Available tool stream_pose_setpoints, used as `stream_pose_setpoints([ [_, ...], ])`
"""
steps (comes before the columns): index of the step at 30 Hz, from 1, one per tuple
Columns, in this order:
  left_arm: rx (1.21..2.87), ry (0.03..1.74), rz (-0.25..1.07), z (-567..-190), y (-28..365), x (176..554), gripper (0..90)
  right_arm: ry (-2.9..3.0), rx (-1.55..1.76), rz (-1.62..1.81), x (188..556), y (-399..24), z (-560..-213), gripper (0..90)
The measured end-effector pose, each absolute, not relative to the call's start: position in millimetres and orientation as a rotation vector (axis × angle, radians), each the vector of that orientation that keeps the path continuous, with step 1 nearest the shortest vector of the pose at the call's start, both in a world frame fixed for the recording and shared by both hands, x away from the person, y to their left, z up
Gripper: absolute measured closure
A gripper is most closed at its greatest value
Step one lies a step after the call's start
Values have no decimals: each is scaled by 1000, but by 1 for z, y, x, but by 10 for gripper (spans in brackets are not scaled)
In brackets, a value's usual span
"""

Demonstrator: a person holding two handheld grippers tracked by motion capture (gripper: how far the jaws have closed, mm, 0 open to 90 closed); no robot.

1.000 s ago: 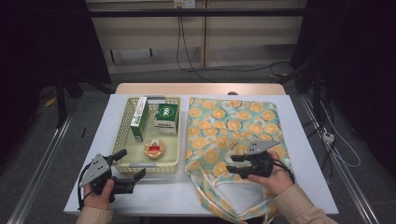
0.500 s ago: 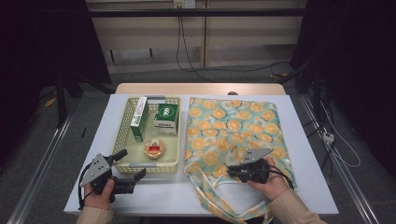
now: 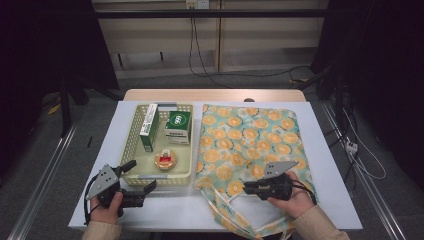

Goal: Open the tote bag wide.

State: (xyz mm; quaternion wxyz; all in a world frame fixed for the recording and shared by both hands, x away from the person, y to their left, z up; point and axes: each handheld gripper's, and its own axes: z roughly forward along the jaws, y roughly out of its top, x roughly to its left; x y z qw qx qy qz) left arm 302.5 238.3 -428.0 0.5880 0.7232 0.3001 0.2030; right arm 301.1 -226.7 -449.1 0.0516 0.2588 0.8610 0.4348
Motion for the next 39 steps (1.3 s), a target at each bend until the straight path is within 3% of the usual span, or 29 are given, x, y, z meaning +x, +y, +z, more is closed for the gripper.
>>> stream_pose_setpoints([
  [5, 1687, 702, 466, -429, 237, 303, 18, 2606, 793, 1296, 296, -227, -451, 595],
  [12, 1683, 705, 466, -428, 237, 302, 19, 2617, 772, 1240, 294, -230, -459, 571],
  [17, 1684, 700, 472, -428, 238, 302, 18, 2603, 767, 1227, 295, -229, -460, 679],
  [20, 1682, 703, 470, -428, 238, 302, 19, 2607, 764, 1233, 295, -227, -460, 801],
  [25, 1682, 704, 465, -428, 238, 302, 19, 2595, 795, 1233, 299, -226, -460, 891],
  [39, 1682, 703, 465, -428, 237, 303, 19, 2488, 912, 1264, 326, -229, -448, 900],
])
